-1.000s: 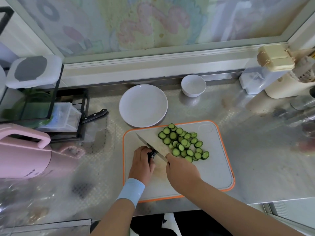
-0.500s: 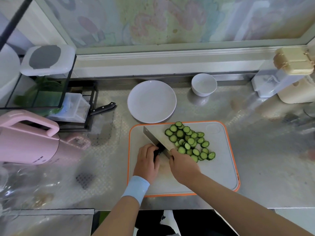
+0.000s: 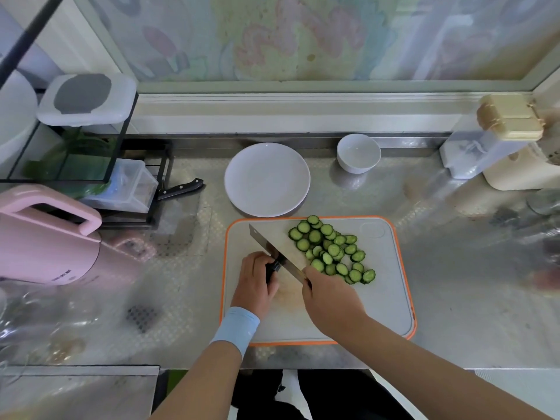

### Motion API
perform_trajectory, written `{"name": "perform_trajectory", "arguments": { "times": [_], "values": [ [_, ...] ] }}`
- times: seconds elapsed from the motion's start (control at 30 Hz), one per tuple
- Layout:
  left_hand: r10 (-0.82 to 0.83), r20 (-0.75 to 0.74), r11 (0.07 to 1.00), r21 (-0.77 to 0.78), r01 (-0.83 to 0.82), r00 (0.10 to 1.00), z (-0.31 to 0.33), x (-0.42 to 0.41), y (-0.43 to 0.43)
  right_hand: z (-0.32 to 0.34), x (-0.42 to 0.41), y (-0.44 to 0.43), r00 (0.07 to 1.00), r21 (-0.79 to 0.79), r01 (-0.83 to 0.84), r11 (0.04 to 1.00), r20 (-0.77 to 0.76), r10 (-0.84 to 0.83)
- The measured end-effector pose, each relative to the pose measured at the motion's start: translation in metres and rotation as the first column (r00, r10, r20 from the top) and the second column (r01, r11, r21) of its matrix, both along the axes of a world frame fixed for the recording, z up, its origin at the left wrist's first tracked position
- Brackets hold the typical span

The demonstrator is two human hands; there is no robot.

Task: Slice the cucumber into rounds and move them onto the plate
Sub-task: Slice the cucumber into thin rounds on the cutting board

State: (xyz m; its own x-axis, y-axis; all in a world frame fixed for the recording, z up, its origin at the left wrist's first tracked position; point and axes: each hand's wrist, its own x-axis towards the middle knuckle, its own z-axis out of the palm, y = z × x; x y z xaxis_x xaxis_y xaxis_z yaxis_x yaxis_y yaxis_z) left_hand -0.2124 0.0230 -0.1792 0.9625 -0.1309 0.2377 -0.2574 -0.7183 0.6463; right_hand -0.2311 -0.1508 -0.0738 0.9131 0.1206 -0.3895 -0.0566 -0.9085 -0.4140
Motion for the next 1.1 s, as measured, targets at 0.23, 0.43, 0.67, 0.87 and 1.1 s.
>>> {"name": "perform_trajectory", "arguments": {
  "times": [0.23, 0.43, 0.67, 0.87, 1.1],
  "values": [
    [0.012, -0.009, 1.0, 0.018, -0.011, 1.0, -0.002, 0.0, 0.001, -0.004, -0.007, -0.002, 1.0, -0.027, 0.007, 1.0, -0.006, -0.007],
    [0.029, -0.04, 0.999, 0.023, -0.028, 0.999, -0.006, 0.0, 0.0, -0.008, -0.007, 0.0, 0.999, -0.044, 0.012, 0.999, -0.033, -0.013],
    [0.036, -0.025, 0.999, -0.001, -0.036, 0.999, -0.006, 0.0, -0.001, -0.019, 0.005, 0.011, 0.994, -0.121, -0.051, 0.991, -0.098, 0.039],
    [0.039, -0.014, 0.999, -0.009, -0.039, 0.999, -0.006, -0.002, 0.0, -0.034, 0.015, 0.022, 0.987, -0.101, -0.025, 0.995, -0.16, 0.009],
    [0.054, -0.013, 0.999, 0.004, -0.054, 0.998, -0.006, -0.005, -0.001, -0.039, 0.01, 0.018, 0.995, -0.027, 0.034, 0.999, -0.09, -0.037]
  ]
}}
